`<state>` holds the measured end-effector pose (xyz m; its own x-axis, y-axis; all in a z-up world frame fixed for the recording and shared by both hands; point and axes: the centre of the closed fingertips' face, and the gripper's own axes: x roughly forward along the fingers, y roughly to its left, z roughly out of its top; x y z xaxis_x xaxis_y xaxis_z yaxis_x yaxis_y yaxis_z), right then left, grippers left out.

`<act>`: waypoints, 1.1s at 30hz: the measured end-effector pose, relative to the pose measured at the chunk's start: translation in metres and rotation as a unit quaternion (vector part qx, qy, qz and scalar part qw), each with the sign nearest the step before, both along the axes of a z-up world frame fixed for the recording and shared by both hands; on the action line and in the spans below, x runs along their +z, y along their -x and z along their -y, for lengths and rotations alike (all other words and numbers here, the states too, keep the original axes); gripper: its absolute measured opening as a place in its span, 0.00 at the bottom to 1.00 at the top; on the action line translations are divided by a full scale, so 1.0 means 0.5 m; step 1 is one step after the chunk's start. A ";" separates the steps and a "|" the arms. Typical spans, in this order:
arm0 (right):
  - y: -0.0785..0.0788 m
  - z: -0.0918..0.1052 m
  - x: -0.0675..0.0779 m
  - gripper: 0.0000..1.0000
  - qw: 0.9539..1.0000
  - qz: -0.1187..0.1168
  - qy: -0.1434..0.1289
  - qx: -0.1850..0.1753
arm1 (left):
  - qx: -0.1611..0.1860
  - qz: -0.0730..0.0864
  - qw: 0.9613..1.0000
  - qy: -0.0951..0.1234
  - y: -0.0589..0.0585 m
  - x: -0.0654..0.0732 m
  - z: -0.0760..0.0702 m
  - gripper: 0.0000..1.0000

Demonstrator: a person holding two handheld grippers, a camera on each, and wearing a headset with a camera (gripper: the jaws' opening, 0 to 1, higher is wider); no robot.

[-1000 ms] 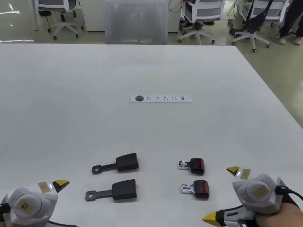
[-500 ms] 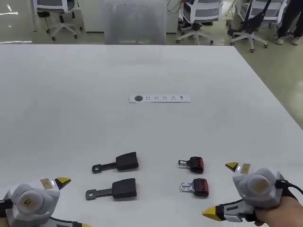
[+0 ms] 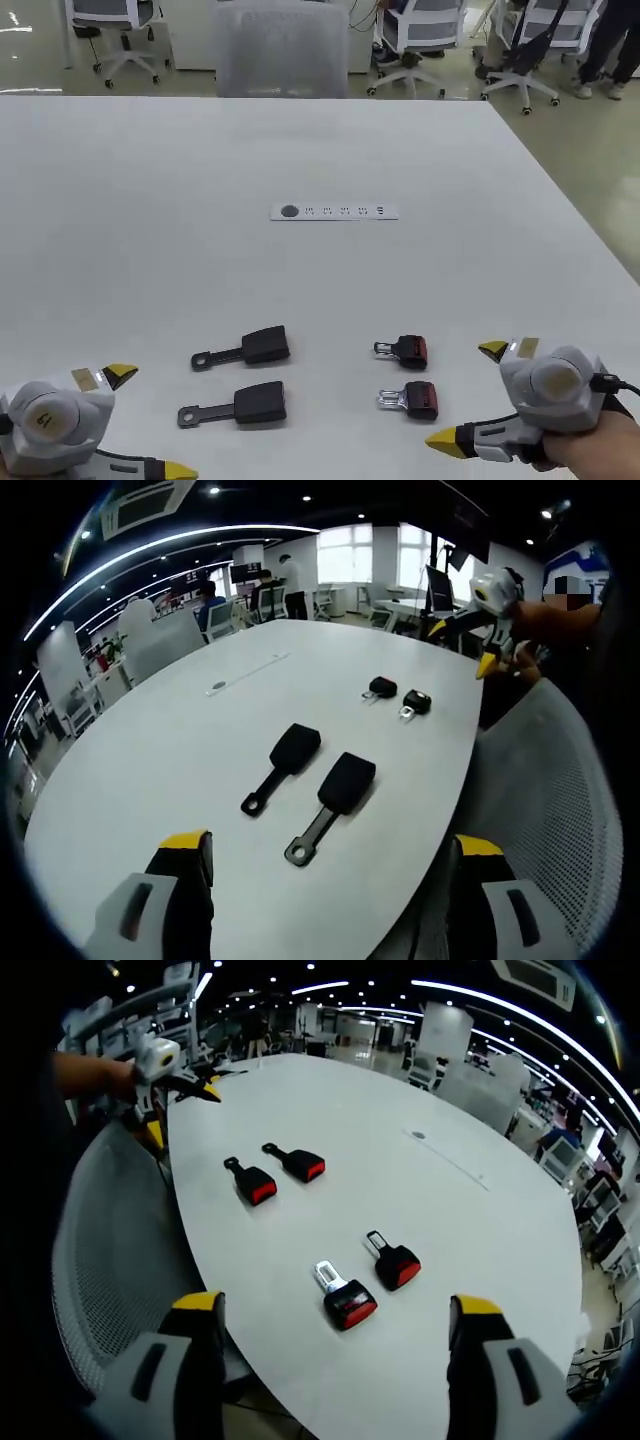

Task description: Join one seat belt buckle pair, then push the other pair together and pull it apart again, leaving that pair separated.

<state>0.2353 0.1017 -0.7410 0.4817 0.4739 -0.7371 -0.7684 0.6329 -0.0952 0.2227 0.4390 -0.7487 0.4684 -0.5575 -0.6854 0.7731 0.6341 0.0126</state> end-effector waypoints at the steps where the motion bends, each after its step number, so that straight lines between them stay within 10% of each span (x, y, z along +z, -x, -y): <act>1: -0.001 0.000 0.001 0.95 1.000 0.000 -0.001 -0.001 | 0.000 0.001 1.000 0.000 0.000 0.001 0.001 1.00; 33: 0.013 0.014 -0.059 0.79 0.997 -0.043 0.040 0.050 | -0.039 -0.014 0.998 -0.040 -0.031 -0.033 0.035 0.94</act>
